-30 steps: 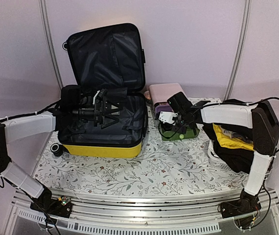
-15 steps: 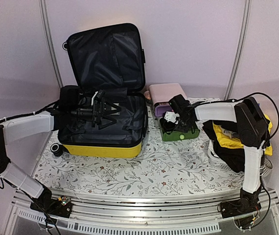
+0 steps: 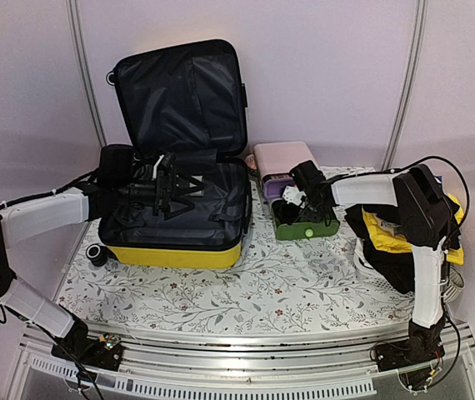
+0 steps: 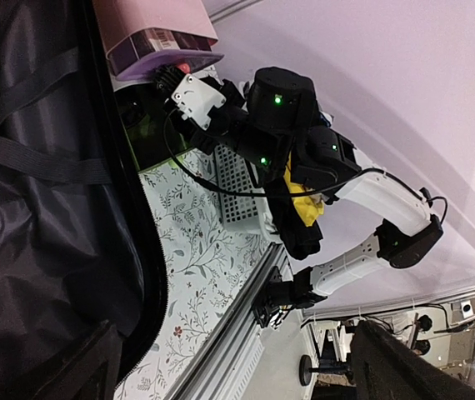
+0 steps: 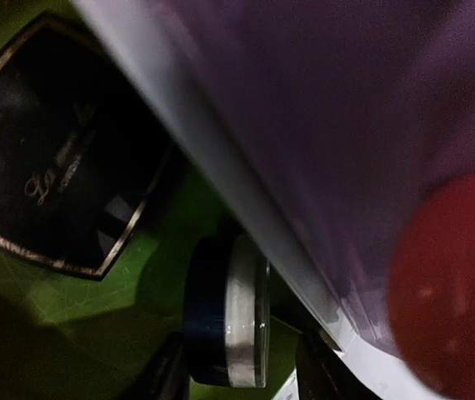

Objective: Open, take out, and arrange the luggage
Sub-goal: Place the makeup in the drawer.

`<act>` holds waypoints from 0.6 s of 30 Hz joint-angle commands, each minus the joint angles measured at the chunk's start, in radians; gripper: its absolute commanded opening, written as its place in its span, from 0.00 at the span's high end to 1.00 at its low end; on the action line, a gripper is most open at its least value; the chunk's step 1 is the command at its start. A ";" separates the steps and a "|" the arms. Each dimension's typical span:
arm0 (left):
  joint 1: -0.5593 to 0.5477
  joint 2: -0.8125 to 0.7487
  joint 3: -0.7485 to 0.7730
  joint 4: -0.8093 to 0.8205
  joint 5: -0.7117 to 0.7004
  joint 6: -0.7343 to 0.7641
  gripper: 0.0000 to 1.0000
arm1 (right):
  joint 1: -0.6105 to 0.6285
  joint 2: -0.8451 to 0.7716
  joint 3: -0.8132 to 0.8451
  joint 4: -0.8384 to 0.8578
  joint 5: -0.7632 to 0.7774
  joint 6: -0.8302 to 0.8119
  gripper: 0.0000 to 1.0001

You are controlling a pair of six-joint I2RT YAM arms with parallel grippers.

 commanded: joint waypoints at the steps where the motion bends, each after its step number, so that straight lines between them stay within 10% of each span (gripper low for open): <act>1: 0.013 -0.007 0.033 -0.015 -0.007 0.016 0.02 | 0.000 -0.006 0.003 0.019 -0.041 -0.020 0.49; 18: 0.091 0.140 0.215 -0.260 -0.225 0.230 0.02 | 0.009 -0.214 -0.012 -0.145 -0.333 0.025 0.27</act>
